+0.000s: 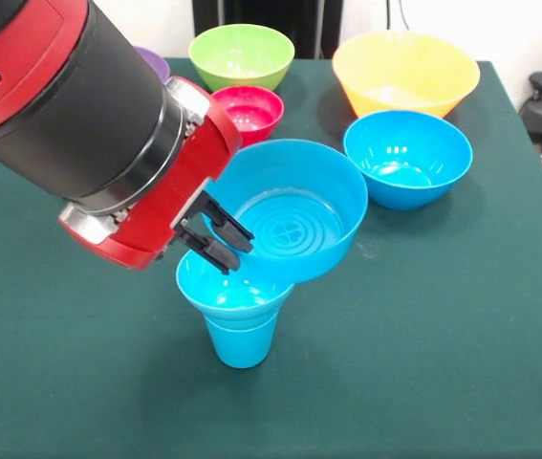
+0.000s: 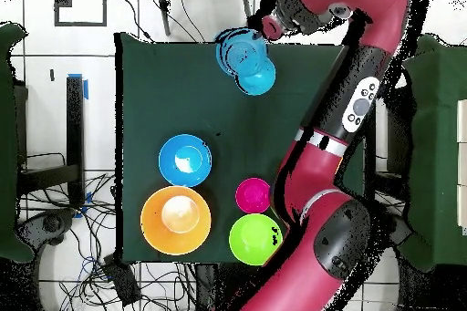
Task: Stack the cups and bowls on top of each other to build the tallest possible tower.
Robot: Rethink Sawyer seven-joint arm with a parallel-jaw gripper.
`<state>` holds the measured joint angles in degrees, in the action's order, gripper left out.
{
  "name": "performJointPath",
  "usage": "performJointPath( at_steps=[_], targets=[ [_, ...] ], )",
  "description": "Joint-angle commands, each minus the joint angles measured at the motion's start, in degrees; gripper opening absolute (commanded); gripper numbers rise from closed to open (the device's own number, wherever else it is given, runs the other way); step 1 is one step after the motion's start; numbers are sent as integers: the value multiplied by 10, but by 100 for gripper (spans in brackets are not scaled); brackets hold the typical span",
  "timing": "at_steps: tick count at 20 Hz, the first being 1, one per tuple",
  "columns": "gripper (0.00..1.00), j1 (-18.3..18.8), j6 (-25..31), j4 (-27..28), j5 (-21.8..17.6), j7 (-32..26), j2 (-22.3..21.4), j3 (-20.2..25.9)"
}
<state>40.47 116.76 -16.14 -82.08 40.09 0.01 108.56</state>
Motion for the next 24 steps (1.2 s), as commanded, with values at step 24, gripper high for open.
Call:
performJointPath(
  at_steps=[24],
  targets=[
    [0, -2, -30, 66, -136, -101, 12, 29]
  ],
)
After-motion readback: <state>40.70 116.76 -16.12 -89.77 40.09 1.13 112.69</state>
